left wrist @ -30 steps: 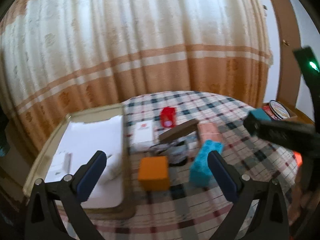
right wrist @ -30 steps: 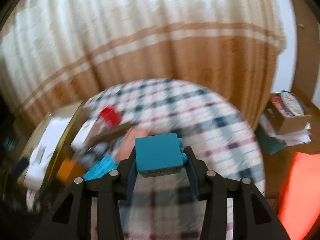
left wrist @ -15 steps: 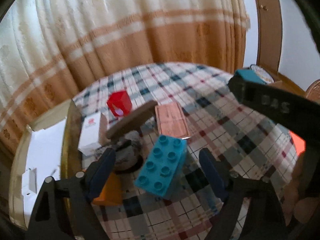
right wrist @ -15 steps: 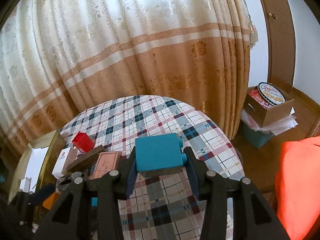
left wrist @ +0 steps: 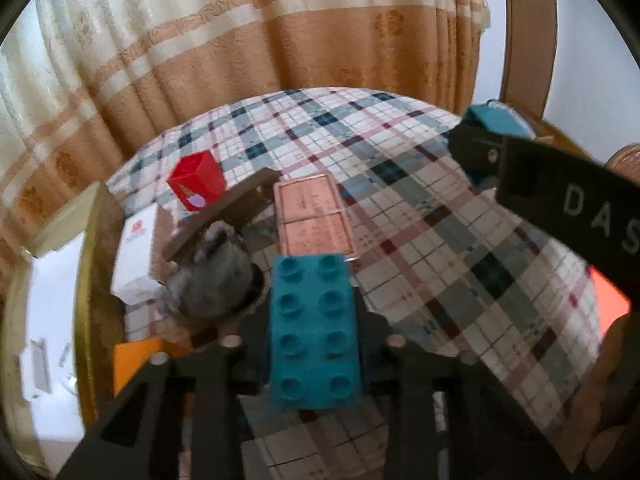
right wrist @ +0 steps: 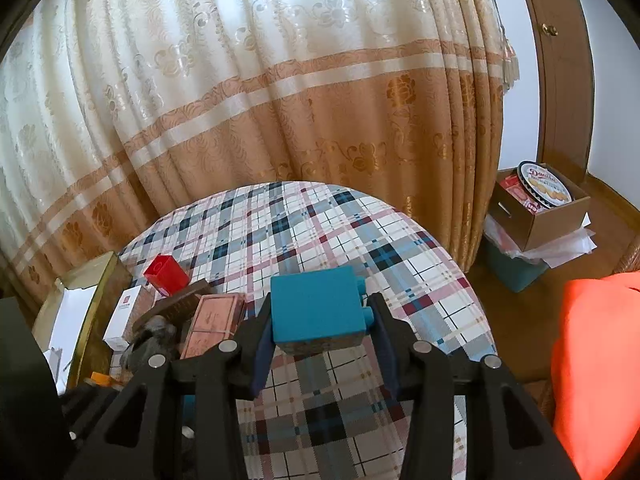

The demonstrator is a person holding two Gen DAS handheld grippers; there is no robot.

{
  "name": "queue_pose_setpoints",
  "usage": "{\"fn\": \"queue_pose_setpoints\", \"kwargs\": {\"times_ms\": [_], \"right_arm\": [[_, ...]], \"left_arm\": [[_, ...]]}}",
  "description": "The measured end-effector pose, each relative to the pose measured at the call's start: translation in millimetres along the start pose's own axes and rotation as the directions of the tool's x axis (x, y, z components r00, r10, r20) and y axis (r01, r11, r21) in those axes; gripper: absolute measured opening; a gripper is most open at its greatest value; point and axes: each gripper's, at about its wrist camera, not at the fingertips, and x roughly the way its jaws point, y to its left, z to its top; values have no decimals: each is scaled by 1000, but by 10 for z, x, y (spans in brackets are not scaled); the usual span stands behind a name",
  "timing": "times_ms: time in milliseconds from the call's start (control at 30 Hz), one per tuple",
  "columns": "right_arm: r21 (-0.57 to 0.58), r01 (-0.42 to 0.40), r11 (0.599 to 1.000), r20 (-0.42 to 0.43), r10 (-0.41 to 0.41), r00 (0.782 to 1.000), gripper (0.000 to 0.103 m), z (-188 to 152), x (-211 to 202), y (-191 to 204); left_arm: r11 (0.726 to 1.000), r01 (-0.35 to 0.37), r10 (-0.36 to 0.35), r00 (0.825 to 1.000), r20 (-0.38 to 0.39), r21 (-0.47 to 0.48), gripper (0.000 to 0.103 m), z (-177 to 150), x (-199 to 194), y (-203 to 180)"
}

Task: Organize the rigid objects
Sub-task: 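Grasp the long blue brick with the left tool and lift it, then carry the long blue brick over the tray with the left tool while the right tool carries the small brick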

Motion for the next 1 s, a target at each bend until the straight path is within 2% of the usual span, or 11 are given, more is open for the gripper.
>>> {"fn": "queue_pose_setpoints", "kwargs": {"times_ms": [100,200,267,367,467,567,633,733,800,933,1000], "right_arm": [[-4,-2,1000,-1,2,1000,47,-16,-9,21],[-17,6,1000,-1,-6,1000,47,-35,-18,62],[-33,14,999,11,-14,1000,47,-37,-38,97],[-57,25,998,41,-23,999,47,-46,-96,145],[-64,39,997,67,-35,997,47,-50,-141,159],[-70,44,997,86,-37,996,47,-45,-175,174],[-80,45,996,87,-38,995,47,-40,-171,194],[-89,45,995,86,-38,996,47,-34,-165,210],[-88,46,995,95,-38,995,47,-37,-184,206],[-96,56,994,132,-43,990,47,-48,-252,233],[-104,60,993,146,-44,988,47,-54,-274,255]], "left_arm": [[999,7,-6,1000,13,-48,31,1,-13,110],[995,17,-8,995,96,-100,31,-32,-169,206],[991,12,13,982,188,-132,31,-84,-350,261],[985,-12,60,958,279,-171,31,-161,-542,307],[980,-56,111,949,295,-190,31,-198,-603,309],[980,-53,108,951,291,-192,31,-237,-605,302],[978,-46,108,946,307,-204,31,-239,-637,337],[974,-14,86,946,312,-224,31,-248,-646,395],[969,35,50,942,332,-246,31,-290,-682,456],[947,165,-47,920,389,-274,31,-399,-789,620],[942,179,-53,914,403,-283,31,-430,-827,666]]}}
